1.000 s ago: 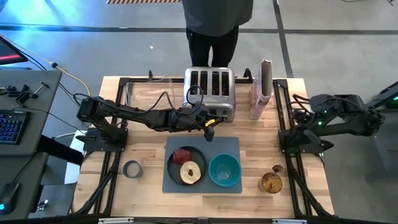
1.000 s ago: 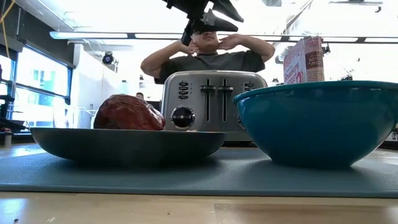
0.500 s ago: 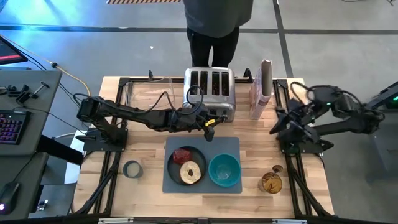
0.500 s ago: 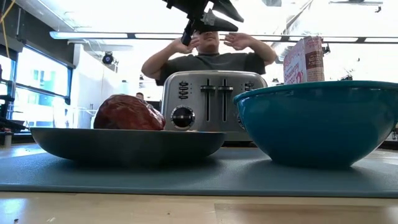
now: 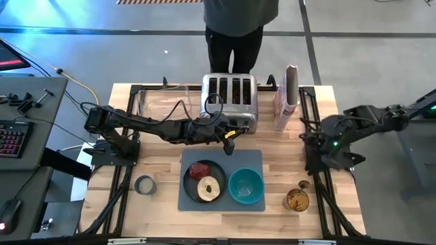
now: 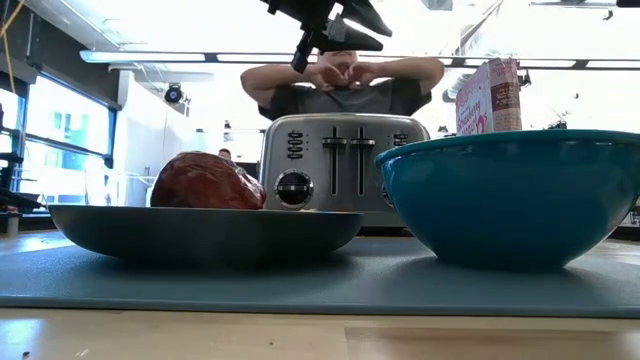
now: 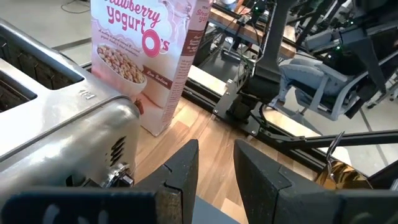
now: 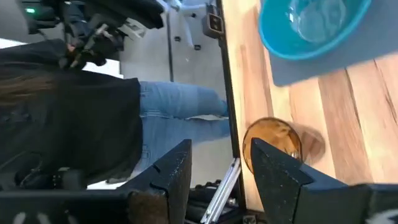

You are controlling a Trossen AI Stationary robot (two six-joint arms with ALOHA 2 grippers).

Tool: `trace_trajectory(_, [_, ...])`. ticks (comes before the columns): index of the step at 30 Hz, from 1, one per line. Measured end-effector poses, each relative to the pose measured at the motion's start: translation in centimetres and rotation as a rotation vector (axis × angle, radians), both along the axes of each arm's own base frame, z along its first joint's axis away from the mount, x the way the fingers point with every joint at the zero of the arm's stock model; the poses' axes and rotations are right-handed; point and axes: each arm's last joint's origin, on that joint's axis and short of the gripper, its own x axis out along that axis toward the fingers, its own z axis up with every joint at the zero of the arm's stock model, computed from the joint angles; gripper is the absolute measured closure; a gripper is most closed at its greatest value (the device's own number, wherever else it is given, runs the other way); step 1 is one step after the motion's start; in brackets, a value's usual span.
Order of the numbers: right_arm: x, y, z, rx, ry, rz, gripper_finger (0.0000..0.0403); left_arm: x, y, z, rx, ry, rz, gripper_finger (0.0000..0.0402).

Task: Arrange a breakfast setting
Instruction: Put the spoon on the table to the right of the blue bowl

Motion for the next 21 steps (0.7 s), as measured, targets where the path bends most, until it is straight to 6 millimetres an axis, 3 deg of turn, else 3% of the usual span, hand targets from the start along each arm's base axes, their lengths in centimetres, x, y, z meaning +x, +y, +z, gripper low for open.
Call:
trace_trajectory(9, [-0.4,1.9,-1.8,-0.161,0.249,-0.059,0.0259,0.0,0.0,0.0,0.001,0.001,-0.001,0.0312])
trace_trajectory(21, [0.7,4.9,-3.0,-0.286,0.323,-0.036,0.0259,0.0,0.0,0.0,0.001,0.0,0.0,0.0312])
